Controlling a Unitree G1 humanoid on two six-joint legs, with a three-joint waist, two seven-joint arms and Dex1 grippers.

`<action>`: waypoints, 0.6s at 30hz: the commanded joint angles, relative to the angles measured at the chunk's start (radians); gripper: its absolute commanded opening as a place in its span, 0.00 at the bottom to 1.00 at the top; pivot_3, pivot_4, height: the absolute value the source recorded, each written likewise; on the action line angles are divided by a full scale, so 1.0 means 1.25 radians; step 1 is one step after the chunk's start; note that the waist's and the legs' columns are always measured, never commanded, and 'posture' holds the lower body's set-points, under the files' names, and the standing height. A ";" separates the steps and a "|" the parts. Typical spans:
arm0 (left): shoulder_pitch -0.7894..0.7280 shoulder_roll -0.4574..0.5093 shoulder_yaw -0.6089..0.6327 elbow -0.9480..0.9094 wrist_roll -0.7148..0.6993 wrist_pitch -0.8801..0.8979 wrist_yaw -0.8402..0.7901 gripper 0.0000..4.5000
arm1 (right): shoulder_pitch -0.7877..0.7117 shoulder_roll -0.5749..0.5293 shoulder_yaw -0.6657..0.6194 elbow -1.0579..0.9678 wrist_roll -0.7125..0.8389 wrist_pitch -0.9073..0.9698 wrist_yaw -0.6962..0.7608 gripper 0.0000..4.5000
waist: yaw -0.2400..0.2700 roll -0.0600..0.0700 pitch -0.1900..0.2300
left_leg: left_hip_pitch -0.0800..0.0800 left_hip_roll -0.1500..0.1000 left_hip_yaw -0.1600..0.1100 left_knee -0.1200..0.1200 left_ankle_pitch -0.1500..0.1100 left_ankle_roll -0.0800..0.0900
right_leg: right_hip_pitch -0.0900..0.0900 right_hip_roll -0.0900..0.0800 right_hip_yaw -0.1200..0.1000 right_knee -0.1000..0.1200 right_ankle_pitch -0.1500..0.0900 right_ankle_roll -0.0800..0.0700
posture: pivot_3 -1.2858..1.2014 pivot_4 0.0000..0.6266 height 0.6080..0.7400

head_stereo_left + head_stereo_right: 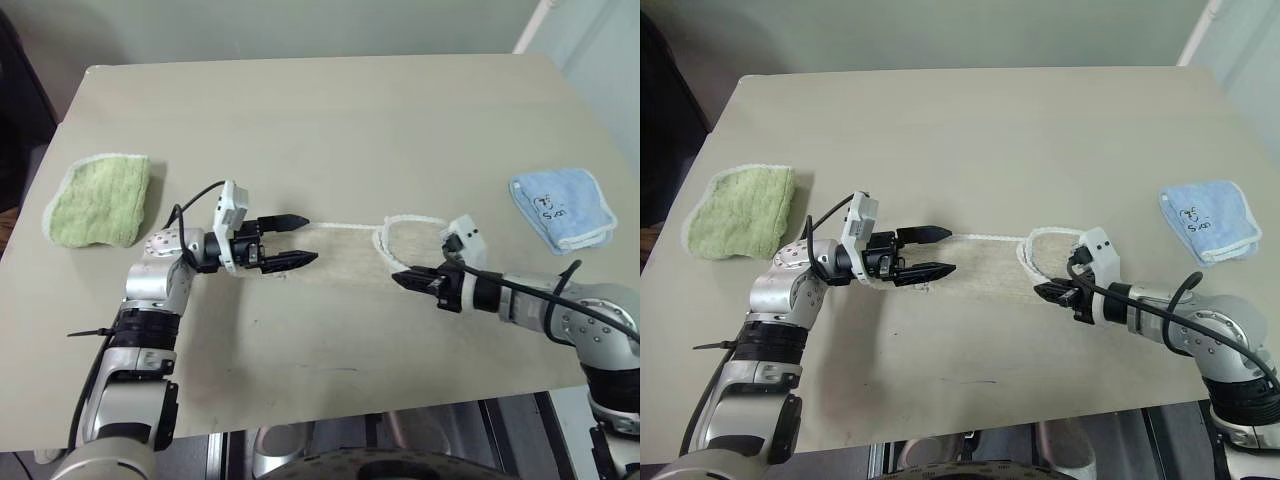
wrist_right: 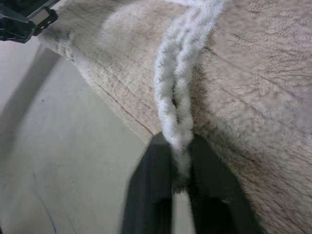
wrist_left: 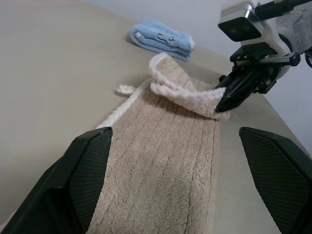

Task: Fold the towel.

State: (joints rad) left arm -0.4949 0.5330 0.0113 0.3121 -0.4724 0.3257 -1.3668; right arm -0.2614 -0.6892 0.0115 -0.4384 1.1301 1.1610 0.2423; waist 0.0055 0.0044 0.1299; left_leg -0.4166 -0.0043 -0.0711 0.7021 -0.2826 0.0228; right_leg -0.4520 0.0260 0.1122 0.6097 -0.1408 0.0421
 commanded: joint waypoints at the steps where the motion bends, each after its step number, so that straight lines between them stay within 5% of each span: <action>1: -0.011 0.004 0.003 -0.017 0.000 -0.015 -0.005 1.00 | -0.010 0.022 0.001 -0.028 -0.011 0.003 0.001 0.38 | 0.000 0.000 0.000 | 0.000 0.000 0.000 0.000 0.000 0.000 | 0.000 0.000 0.000 0.000 0.000 0.000 | 0.52 0.24 1.00; 9: -0.040 -0.032 0.030 -0.011 -0.036 -0.020 0.007 1.00 | 0.042 0.044 -0.131 -0.087 0.066 -0.049 0.027 0.99 | 0.004 0.000 0.000 | 0.000 0.000 0.000 0.000 0.000 0.000 | 0.000 0.000 0.000 0.000 0.000 -0.001 | 0.52 0.24 1.00; 14: -0.064 -0.072 0.057 -0.027 -0.093 0.017 0.016 1.00 | 0.054 0.060 -0.228 -0.088 0.111 -0.114 0.006 0.99 | 0.002 0.000 0.000 | 0.000 0.000 0.000 0.000 0.001 0.000 | 0.001 0.000 0.000 0.000 -0.002 -0.005 | 0.52 0.24 1.00; 18: -0.069 -0.115 0.011 -0.057 -0.120 0.060 -0.014 0.80 | 0.060 0.105 -0.243 -0.078 -0.027 -0.247 -0.003 0.72 | 0.001 0.000 0.000 | 0.001 0.000 0.000 0.000 0.001 0.000 | 0.001 0.000 0.000 0.000 0.000 -0.001 | 0.52 0.24 1.00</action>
State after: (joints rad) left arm -0.5666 0.3989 0.0470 0.2848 -0.5983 0.3845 -1.3575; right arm -0.1831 -0.5649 -0.2662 -0.5210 1.1623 0.9299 0.2473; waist 0.0070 0.0042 0.1297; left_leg -0.4152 -0.0043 -0.0713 0.7019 -0.2815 0.0227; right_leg -0.4500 0.0258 0.1122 0.6096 -0.1395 0.0420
